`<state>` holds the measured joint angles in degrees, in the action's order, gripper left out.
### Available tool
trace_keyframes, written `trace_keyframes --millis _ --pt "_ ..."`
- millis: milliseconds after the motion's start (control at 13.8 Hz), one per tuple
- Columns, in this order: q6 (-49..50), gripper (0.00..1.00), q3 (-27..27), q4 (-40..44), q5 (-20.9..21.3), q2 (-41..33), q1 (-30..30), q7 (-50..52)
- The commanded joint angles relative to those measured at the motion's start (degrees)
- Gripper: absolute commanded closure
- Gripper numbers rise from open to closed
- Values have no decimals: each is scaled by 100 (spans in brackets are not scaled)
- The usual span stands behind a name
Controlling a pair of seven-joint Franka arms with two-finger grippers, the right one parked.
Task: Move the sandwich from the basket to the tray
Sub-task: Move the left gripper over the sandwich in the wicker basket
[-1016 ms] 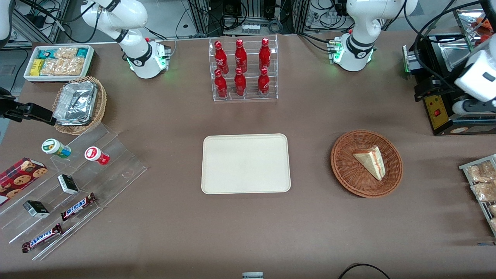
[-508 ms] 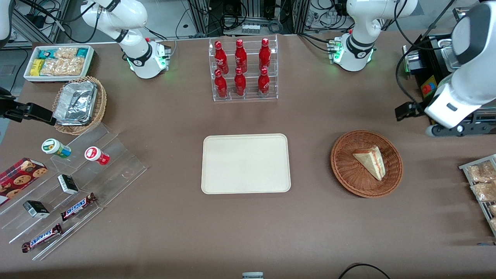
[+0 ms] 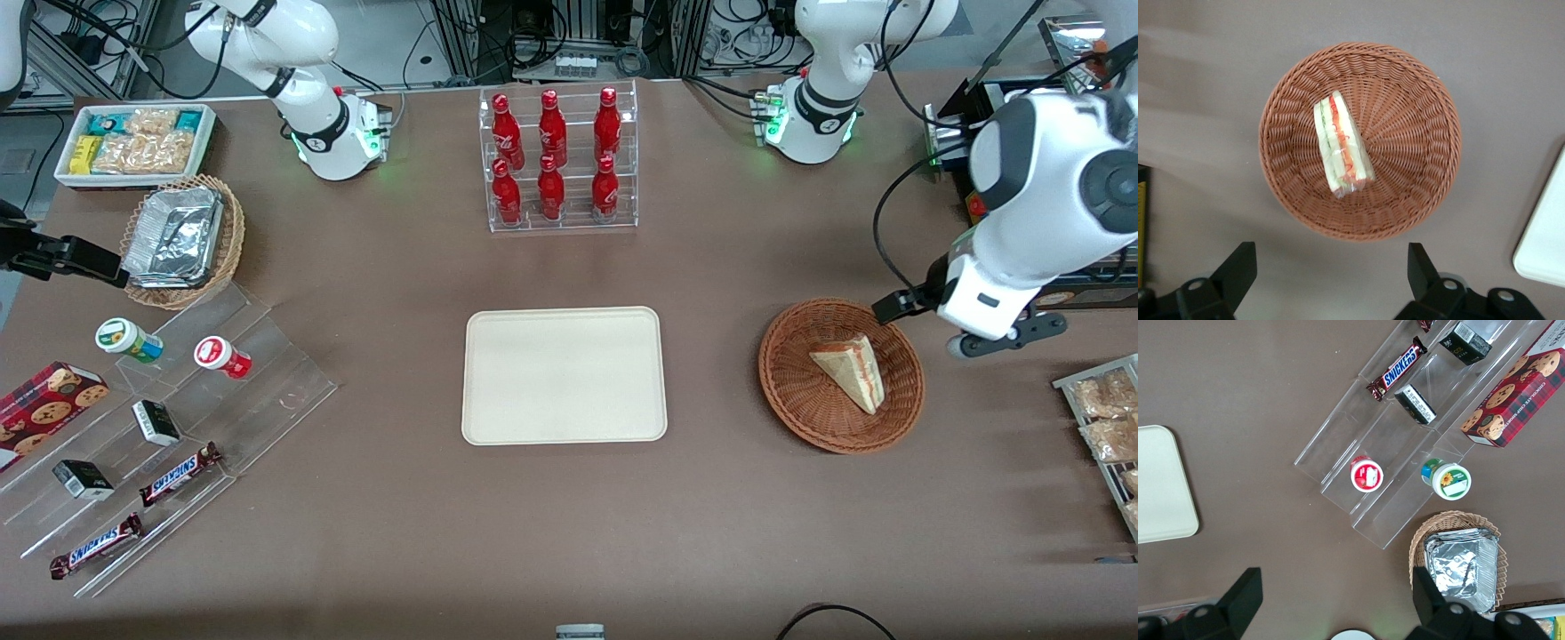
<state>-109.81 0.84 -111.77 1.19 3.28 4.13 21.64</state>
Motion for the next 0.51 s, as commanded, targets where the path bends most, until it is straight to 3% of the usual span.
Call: trace_keyframes --millis 0,435 --pt "-584 0 -5 -353 -49 49 9 550" --pt "-1779 0 -5 -1118 -40 181 9 1158"
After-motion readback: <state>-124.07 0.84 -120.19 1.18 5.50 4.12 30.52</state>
